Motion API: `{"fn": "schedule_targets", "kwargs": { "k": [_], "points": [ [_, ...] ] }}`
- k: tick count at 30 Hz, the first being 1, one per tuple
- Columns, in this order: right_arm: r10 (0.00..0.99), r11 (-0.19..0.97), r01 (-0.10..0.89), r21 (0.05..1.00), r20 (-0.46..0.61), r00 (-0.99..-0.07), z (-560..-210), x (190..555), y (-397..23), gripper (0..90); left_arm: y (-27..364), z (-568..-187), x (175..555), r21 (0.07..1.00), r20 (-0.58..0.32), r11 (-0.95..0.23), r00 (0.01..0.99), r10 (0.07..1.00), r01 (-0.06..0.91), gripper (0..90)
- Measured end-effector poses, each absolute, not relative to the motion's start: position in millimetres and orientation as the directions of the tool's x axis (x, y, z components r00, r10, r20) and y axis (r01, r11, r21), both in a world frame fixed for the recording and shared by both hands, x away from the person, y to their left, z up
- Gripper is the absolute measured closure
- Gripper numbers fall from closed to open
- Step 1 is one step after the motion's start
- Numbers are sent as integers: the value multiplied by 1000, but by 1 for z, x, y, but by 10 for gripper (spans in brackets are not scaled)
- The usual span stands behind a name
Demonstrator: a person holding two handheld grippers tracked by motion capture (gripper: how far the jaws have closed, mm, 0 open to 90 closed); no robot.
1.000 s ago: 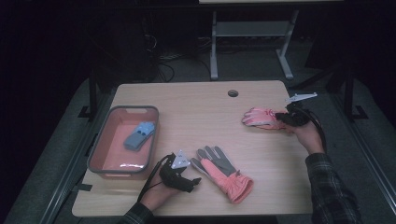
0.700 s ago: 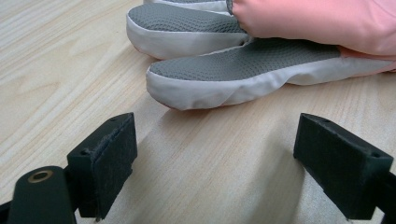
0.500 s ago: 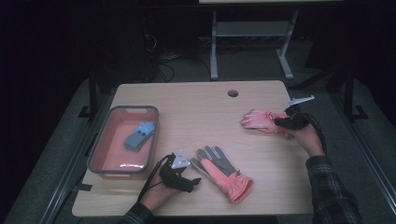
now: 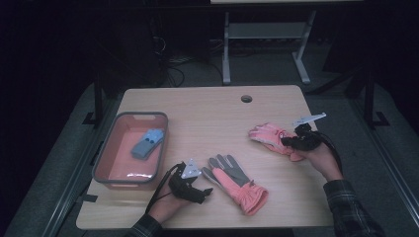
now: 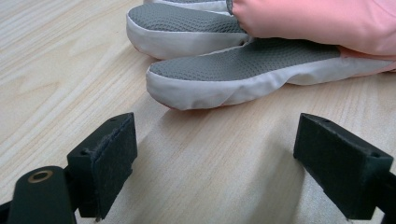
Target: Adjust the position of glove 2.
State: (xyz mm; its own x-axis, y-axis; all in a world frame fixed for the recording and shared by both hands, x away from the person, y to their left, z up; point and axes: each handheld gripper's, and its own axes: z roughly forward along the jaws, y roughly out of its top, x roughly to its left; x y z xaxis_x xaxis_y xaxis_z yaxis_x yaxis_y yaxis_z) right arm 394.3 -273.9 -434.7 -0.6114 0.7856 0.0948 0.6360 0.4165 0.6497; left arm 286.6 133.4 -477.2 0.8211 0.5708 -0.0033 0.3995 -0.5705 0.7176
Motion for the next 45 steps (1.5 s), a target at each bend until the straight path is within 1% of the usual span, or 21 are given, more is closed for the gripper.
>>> {"fn": "schedule_targets", "kwargs": {
  "k": [8,13,14,15,18,23,25,26,27,29,31,33,34,38,43,45],
  "points": [
    [720,478,598,643,103,-687,-434,373,-252,900,133,-477,287,717,-3,-571,821,570,399,126],
    [697,497,580,646,101,-710,-431,363,-244,889,133,-477,287,718,-3,-571,822,570,399,126],
    [703,491,577,653,95,-705,-428,363,-245,813,133,-477,287,718,-3,-571,821,570,399,126],
    [710,478,581,659,100,-698,-425,363,-247,767,133,-477,287,717,-3,-571,821,571,400,126],
    [717,456,586,669,114,-688,-420,363,-252,669,133,-477,287,717,-3,-571,821,571,399,126],
    [695,492,594,637,123,-709,-428,364,-251,537,133,-477,287,717,-3,-571,821,571,399,126],
    [689,509,593,623,118,-715,-432,365,-248,532,133,-477,287,717,-3,-571,821,571,399,126],
    [687,517,593,617,113,-717,-434,364,-247,536,133,-477,287,717,-3,-571,821,570,399,126],
    [691,520,592,616,104,-715,-435,364,-245,565,133,-477,287,717,-4,-571,821,571,400,126],
    [685,535,579,615,85,-723,-436,364,-244,671,133,-477,287,717,-3,-571,821,570,399,126],
    [685,536,576,618,80,-724,-437,363,-243,743,133,-477,287,717,-3,-571,821,570,399,126],
    [686,537,570,622,72,-724,-439,362,-243,835,133,-477,287,717,-3,-571,821,570,399,126],
    [690,529,577,623,81,-719,-438,362,-244,856,133,-477,287,718,-3,-571,822,570,399,126],
    [698,496,584,642,105,-708,-435,362,-248,882,133,-477,287,717,-3,-571,821,570,399,126],
    [712,442,588,678,133,-689,-418,356,-251,885,133,-477,287,717,-4,-571,821,571,400,126],
    [710,439,579,687,131,-692,-411,351,-248,885,133,-477,287,717,-3,-571,821,570,399,126]
  ]
}}
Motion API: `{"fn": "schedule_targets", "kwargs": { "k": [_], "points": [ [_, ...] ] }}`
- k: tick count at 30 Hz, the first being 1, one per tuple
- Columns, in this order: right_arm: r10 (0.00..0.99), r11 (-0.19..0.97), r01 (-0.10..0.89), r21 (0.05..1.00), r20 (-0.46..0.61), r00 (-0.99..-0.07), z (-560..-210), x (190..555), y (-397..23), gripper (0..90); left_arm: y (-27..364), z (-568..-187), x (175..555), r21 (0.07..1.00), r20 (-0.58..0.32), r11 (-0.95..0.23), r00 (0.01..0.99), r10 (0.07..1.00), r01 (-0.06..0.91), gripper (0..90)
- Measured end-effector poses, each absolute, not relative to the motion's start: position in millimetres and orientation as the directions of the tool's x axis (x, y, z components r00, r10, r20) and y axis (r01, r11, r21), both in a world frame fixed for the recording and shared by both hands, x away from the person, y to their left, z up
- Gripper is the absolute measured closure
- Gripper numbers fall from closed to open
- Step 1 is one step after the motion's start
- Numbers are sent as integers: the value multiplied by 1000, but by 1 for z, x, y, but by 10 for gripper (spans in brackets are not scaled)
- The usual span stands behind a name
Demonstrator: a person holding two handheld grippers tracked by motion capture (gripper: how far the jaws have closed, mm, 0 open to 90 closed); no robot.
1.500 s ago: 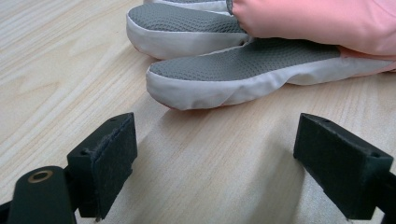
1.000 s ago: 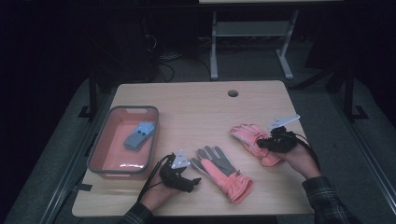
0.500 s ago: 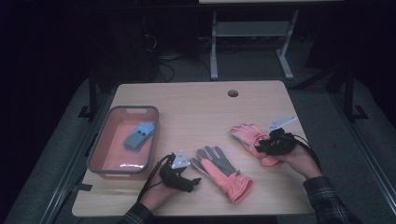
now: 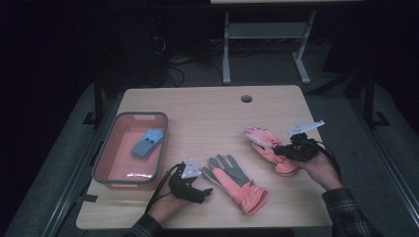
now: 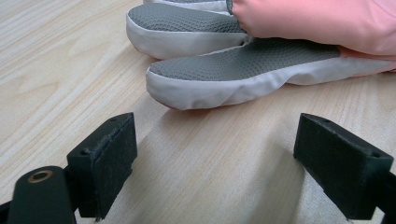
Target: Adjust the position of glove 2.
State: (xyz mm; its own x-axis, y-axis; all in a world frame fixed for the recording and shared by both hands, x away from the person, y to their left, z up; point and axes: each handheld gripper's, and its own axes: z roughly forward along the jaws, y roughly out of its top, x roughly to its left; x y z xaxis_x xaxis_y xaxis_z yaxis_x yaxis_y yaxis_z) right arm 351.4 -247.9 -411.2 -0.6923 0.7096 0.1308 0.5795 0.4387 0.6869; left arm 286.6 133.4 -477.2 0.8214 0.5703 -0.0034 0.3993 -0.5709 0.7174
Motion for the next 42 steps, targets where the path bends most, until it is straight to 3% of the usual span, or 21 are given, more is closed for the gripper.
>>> {"fn": "schedule_targets", "kwargs": {
  "k": [18,42],
  "points": [
    [578,479,481,734,149,-803,-373,307,-186,883,133,-477,286,719,-9,-566,820,573,403,126],
    [535,557,466,687,132,-835,-376,290,-137,873,133,-477,286,718,-9,-568,820,572,403,126]
  ]
}}
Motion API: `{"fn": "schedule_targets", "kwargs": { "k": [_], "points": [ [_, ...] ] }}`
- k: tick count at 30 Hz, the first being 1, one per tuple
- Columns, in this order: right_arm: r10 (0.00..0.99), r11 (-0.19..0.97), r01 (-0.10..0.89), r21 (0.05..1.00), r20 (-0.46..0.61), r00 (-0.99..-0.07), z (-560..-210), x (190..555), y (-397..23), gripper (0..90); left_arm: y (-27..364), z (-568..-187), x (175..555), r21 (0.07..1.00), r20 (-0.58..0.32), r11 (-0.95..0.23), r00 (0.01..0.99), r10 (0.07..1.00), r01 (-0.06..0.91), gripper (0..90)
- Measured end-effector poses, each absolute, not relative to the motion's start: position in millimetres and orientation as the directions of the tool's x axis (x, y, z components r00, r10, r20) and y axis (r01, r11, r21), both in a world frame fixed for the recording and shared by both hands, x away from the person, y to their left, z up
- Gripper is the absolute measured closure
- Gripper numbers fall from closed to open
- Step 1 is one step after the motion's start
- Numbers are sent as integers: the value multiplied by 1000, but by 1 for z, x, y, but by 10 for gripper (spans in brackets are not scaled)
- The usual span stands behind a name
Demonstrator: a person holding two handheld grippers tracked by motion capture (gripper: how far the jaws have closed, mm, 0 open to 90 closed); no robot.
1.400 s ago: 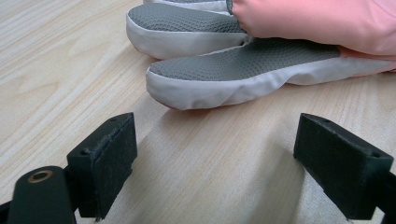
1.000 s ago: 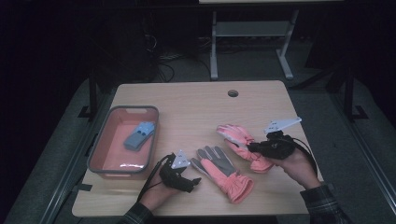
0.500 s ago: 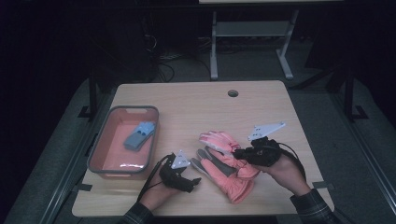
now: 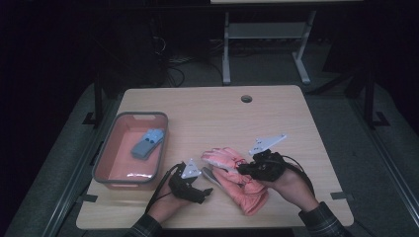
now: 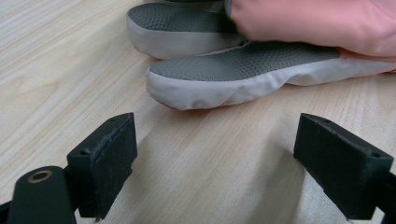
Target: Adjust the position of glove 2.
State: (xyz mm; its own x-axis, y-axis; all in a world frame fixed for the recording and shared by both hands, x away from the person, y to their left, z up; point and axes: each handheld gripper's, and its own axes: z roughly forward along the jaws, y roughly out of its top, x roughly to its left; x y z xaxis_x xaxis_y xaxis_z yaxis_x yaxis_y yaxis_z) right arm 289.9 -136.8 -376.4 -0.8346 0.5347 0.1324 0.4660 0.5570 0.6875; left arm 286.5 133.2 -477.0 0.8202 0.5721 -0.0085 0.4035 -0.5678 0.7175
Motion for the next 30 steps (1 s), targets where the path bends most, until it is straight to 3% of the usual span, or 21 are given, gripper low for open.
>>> {"fn": "schedule_targets", "kwargs": {
  "k": [4,7,12,17,20,22,25,30],
  "points": [
    [519,567,463,682,141,-843,-380,290,-131,828,133,-477,286,716,-7,-570,821,571,403,126],
    [515,560,459,690,145,-845,-378,290,-131,717,133,-477,286,717,-9,-568,820,572,404,126],
    [525,520,445,729,138,-840,-369,291,-142,633,133,-477,286,718,-9,-568,820,572,403,126],
    [548,480,422,769,113,-829,-363,298,-164,653,133,-477,286,718,-8,-568,820,572,403,126],
    [584,452,436,779,112,-804,-363,302,-181,760,134,-475,286,712,-10,-569,817,576,410,155],
    [605,440,441,782,105,-789,-367,306,-194,828,135,-471,285,702,-8,-575,812,583,420,297],
    [632,430,460,777,104,-768,-375,309,-209,891,136,-466,283,688,-2,-581,803,597,434,440],
    [666,441,513,737,115,-737,-402,309,-225,899,137,-453,277,701,-40,-569,821,569,429,770]
  ]
}}
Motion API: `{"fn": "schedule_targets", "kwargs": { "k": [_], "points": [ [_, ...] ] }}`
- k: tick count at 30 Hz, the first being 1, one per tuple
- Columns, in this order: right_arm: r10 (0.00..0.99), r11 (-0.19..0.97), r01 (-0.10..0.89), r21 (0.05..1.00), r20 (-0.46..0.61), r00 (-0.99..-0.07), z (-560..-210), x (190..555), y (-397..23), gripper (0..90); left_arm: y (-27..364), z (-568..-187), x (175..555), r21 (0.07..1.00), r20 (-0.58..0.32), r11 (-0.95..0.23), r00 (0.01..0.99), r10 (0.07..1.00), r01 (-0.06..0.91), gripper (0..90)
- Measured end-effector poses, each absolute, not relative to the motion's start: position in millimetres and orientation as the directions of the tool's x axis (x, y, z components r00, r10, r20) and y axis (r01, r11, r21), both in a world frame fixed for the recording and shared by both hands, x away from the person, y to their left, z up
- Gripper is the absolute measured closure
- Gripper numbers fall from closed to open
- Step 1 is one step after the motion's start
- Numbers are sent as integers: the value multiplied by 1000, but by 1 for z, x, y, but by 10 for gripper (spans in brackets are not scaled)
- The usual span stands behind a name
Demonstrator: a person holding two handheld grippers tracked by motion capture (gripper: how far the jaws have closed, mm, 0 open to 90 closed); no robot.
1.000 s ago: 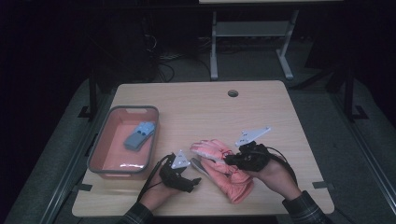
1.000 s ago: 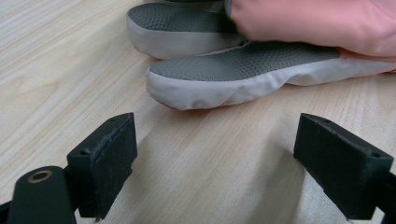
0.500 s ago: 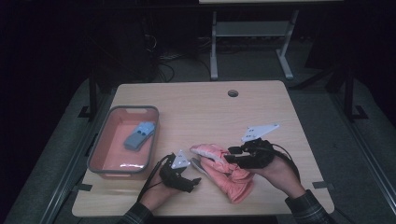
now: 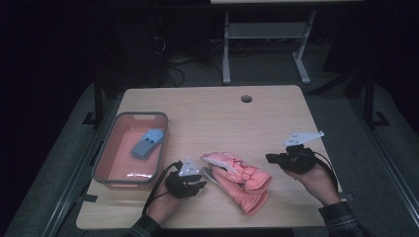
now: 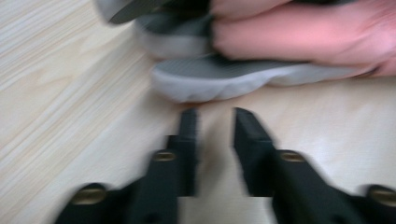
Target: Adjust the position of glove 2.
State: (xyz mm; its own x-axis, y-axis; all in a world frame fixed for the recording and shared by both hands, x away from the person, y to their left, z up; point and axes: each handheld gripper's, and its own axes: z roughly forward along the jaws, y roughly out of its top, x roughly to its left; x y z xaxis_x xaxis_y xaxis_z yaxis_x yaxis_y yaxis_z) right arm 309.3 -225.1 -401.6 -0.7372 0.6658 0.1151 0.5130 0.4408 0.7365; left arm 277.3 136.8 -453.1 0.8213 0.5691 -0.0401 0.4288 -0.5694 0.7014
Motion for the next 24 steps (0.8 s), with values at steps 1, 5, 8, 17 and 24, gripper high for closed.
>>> {"fn": "schedule_targets", "kwargs": {
  "k": [1,5,8,17,24],
  "points": [
    [668,449,523,724,116,-735,-408,309,-227,899,135,-451,275,702,-37,-575,829,559,419,821],
    [666,470,547,693,128,-735,-427,306,-234,899,125,-449,271,711,-55,-572,844,533,408,886],
    [652,496,549,673,129,-747,-438,304,-235,898,119,-451,273,707,-64,-578,851,521,407,886],
    [620,515,526,677,130,-774,-442,305,-231,898,113,-452,293,702,-69,-571,838,541,426,884],
    [594,529,515,674,139,-793,-442,301,-229,898,107,-454,308,694,-67,-575,834,548,434,892]
  ]
}}
